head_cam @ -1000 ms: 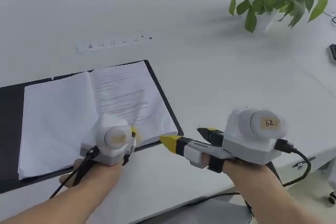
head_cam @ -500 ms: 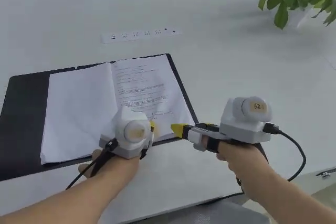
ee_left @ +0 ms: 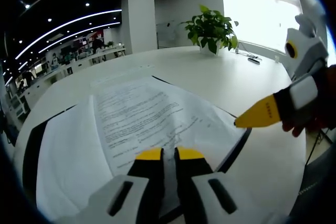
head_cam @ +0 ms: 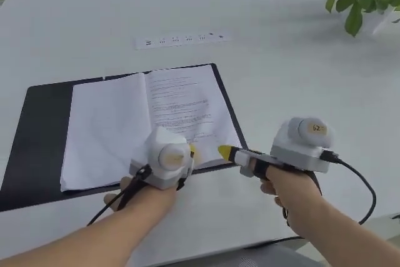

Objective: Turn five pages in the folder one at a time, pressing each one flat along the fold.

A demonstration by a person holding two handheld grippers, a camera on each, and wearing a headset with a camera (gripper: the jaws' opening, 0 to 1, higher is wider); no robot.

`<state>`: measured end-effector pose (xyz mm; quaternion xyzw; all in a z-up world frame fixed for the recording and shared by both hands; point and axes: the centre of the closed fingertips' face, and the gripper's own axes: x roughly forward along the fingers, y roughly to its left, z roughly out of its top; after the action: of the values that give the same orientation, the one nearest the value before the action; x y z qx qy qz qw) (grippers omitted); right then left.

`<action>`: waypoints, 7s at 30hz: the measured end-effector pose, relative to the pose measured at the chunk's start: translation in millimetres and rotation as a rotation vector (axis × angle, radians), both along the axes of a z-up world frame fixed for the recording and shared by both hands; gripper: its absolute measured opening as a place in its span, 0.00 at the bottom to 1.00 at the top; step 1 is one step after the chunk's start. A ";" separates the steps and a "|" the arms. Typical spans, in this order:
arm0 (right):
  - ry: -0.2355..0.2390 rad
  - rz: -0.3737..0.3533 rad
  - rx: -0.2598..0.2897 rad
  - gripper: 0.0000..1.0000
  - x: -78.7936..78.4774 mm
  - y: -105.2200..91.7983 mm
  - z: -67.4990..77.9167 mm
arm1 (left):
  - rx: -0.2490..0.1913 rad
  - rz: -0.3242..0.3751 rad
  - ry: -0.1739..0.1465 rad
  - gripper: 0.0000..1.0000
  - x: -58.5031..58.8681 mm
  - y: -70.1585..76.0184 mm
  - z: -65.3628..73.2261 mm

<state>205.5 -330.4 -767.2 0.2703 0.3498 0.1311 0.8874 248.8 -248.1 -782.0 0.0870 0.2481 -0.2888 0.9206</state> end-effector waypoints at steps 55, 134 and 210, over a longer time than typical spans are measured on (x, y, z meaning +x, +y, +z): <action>-0.117 -0.133 0.513 0.00 8.3 47.7 103.3 | -0.089 0.075 -0.012 0.15 -3.1 73.8 63.7; 0.027 0.414 0.207 0.00 -10.5 269.5 6.0 | 0.009 0.197 0.049 0.13 -37.0 222.2 31.3; 0.220 -0.147 0.640 0.00 209.1 170.1 -14.1 | 0.008 0.259 0.006 0.14 -40.5 220.1 -7.9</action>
<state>414.6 -160.3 -781.3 0.5718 0.3644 0.1401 0.7215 208.3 -28.0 -789.9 0.0571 0.2611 -0.1666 0.9491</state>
